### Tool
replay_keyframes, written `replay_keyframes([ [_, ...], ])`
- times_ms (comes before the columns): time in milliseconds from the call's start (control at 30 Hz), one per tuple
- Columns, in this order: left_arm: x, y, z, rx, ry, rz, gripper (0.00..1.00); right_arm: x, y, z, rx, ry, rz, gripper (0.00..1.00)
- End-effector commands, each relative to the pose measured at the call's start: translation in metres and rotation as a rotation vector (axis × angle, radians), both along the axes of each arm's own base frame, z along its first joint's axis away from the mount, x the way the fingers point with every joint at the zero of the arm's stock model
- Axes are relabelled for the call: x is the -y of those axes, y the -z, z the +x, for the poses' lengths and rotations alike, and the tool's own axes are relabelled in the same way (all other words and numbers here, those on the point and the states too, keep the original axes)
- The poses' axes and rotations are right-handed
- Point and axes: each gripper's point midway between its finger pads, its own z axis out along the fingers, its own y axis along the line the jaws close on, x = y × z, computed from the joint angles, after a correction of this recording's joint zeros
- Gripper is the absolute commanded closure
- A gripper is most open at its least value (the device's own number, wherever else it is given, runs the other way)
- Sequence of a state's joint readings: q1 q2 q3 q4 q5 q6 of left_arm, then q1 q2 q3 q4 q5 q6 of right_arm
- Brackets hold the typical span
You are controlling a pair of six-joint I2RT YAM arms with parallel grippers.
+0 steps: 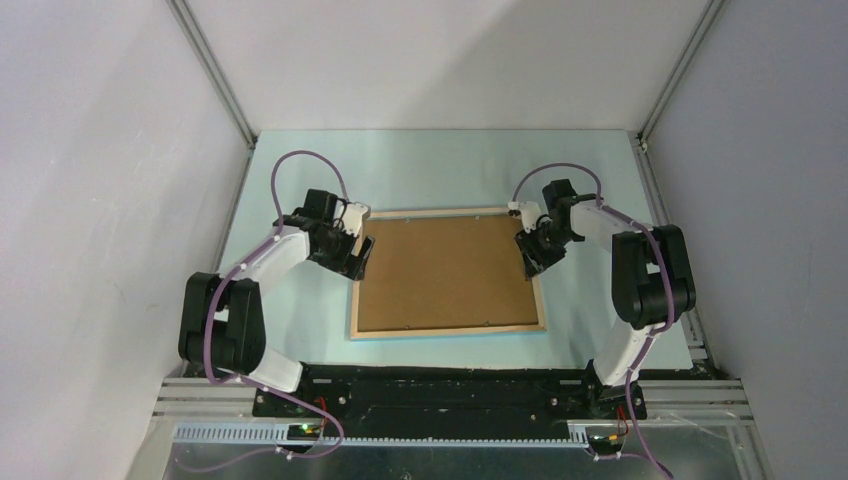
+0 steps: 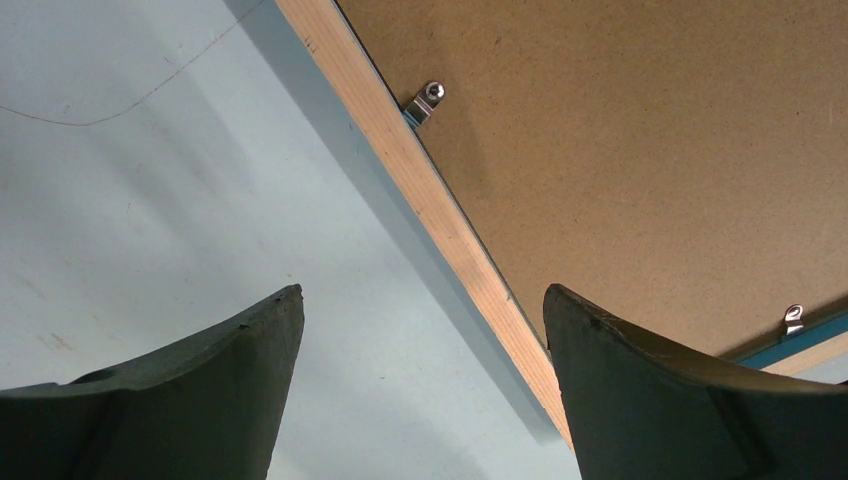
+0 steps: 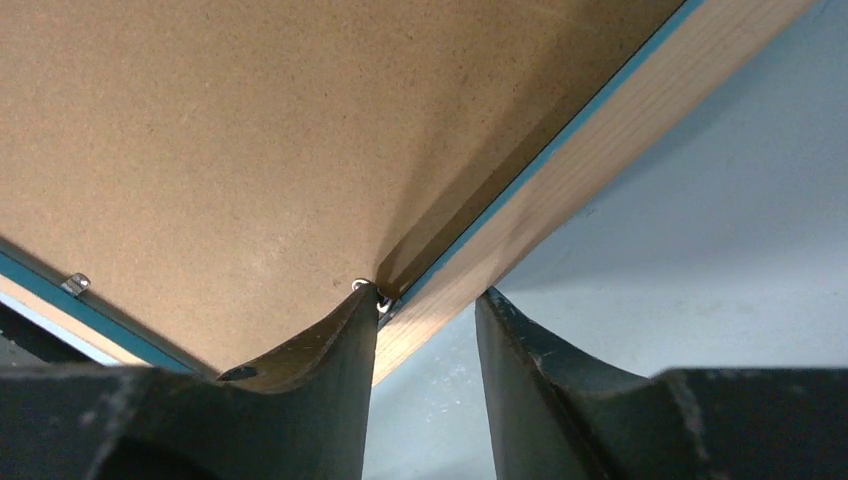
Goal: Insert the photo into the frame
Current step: Install the photo frame at the center of the board.
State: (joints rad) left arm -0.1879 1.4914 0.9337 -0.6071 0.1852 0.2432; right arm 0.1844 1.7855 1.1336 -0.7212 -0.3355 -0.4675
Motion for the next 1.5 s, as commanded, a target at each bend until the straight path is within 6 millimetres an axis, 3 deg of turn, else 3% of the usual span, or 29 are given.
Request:
replay_keyframes([
  [0,0.002,-0.010,0.014,0.048,-0.010,-0.006,0.07,0.000,-0.017,-0.004,-0.007,0.027,0.064,0.54],
  [267,0.002,-0.009,0.014,0.046,-0.011,-0.004,0.06,-0.009,-0.025,0.008,-0.029,0.152,0.159,0.48],
  [633,0.001,-0.010,0.014,0.051,-0.015,0.002,0.07,-0.005,-0.012,0.020,0.027,0.160,0.037,0.49],
  [1467,0.000,-0.009,0.014,0.050,-0.013,0.005,0.07,0.010,-0.001,0.014,0.028,0.064,-0.054,0.59],
])
